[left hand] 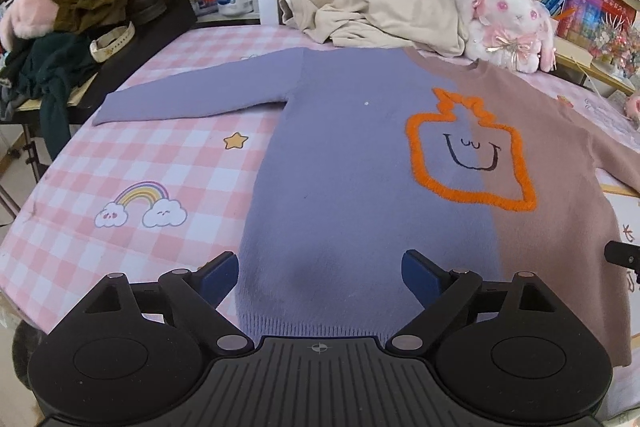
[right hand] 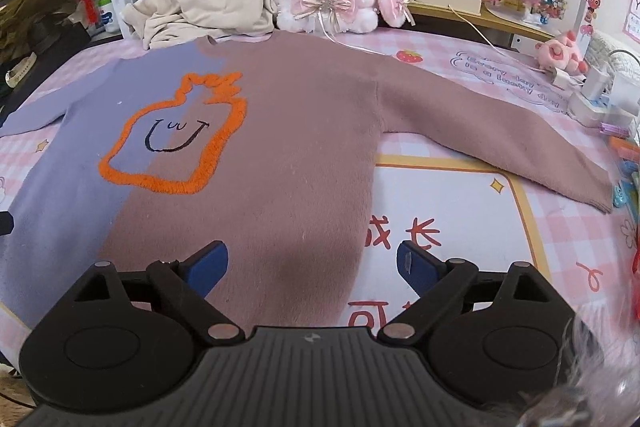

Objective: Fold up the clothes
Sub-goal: 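Open both grippers and withdraw them from the flattened sweater, then reach the left gripper to the lavender sleeve cuff and close on it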

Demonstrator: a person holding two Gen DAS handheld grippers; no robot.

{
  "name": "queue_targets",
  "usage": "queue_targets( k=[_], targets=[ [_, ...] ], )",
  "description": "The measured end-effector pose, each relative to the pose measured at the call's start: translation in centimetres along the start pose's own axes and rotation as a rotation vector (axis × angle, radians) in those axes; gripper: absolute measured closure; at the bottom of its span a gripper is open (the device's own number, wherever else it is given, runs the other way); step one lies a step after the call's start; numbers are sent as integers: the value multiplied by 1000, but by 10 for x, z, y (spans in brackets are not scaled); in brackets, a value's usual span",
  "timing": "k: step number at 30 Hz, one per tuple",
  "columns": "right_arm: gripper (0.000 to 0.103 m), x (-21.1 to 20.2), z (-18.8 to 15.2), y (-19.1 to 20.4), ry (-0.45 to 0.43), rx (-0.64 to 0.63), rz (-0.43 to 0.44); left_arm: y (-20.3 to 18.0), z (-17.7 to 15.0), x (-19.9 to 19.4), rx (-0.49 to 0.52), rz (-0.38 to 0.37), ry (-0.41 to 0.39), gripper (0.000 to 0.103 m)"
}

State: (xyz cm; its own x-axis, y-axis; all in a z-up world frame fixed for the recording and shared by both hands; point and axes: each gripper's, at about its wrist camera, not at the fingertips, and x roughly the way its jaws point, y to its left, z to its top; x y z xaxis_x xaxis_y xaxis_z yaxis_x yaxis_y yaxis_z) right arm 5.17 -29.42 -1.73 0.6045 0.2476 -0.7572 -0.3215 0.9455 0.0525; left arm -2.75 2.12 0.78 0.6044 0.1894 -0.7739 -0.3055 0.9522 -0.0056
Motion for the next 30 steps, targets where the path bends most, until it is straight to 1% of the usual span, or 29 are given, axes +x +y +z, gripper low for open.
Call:
queue_targets(
  k=[4,8,11,13,18,20,22,25,30],
  targets=[
    [10,-3,-4,5,3,28,-29,5,3,6,29,-27,5,12],
    [10,-7,-10,19,1,71,-78,17,6,13,84,-79,3,12],
    [10,-12,-15,41,4,112,-116,33,11,19,134,-117,11,12],
    [9,-16,-18,60,-8,122,-130,48,16,22,156,-143,13,12],
    [8,-18,-25,111,-23,101,-149,96,25,35,172,-167,13,12],
    [8,-20,-27,130,-34,92,-162,120,32,43,152,-181,10,12],
    [8,-22,-29,145,-37,85,-176,146,39,49,102,-182,-2,12],
    [8,-25,-30,161,-36,76,-200,187,52,60,-7,-158,-39,13],
    [8,-30,-29,176,-43,69,-234,253,78,89,-212,-95,-97,15]
  ],
)
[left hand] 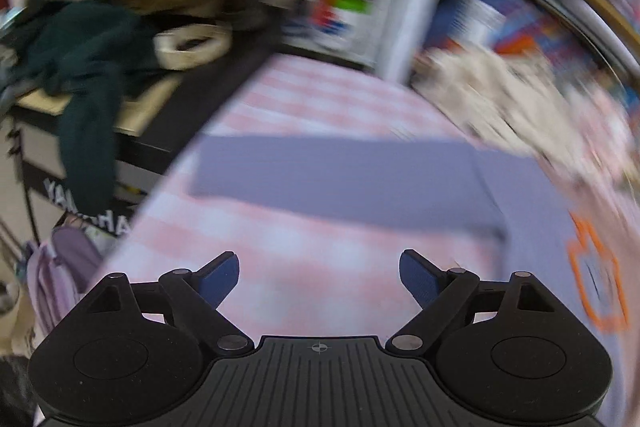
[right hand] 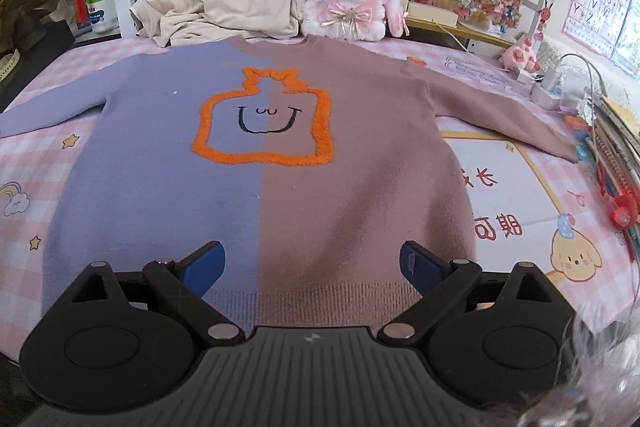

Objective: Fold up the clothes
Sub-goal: 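Reach the left gripper to the lavender sleeve cuff and close on it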

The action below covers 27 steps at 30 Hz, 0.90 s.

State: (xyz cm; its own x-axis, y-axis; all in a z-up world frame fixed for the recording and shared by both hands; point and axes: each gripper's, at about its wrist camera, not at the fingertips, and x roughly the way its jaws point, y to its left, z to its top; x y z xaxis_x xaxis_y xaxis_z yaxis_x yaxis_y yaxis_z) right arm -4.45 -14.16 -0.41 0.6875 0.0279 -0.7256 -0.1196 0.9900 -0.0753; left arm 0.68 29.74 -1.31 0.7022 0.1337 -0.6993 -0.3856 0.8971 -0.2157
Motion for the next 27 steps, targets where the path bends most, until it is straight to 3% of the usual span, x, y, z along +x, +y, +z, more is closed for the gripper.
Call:
queue_targets(
  k=[5,8,10,16,22,24,27],
  targets=[
    [8,-6,1,9,-14,-21,-24,50,22,28,-186,24,-17,31],
    [8,-9,1,12,-23,-37,-40,70,28,43,-267,30,-4,51],
    [8,-11,1,12,-24,-39,-51,79,29,51,-309,29,4,57],
    [8,-10,1,8,-17,-22,-78,85,38,67,-387,-16,-3,62],
    [8,-8,3,5,-13,-10,-89,58,39,89,-437,-203,68,62],
    [8,-7,4,5,-13,-8,-92,45,37,92,-424,-221,74,62],
    [8,-7,5,4,-17,-11,-98,43,38,93,-455,-188,47,62]
  ],
)
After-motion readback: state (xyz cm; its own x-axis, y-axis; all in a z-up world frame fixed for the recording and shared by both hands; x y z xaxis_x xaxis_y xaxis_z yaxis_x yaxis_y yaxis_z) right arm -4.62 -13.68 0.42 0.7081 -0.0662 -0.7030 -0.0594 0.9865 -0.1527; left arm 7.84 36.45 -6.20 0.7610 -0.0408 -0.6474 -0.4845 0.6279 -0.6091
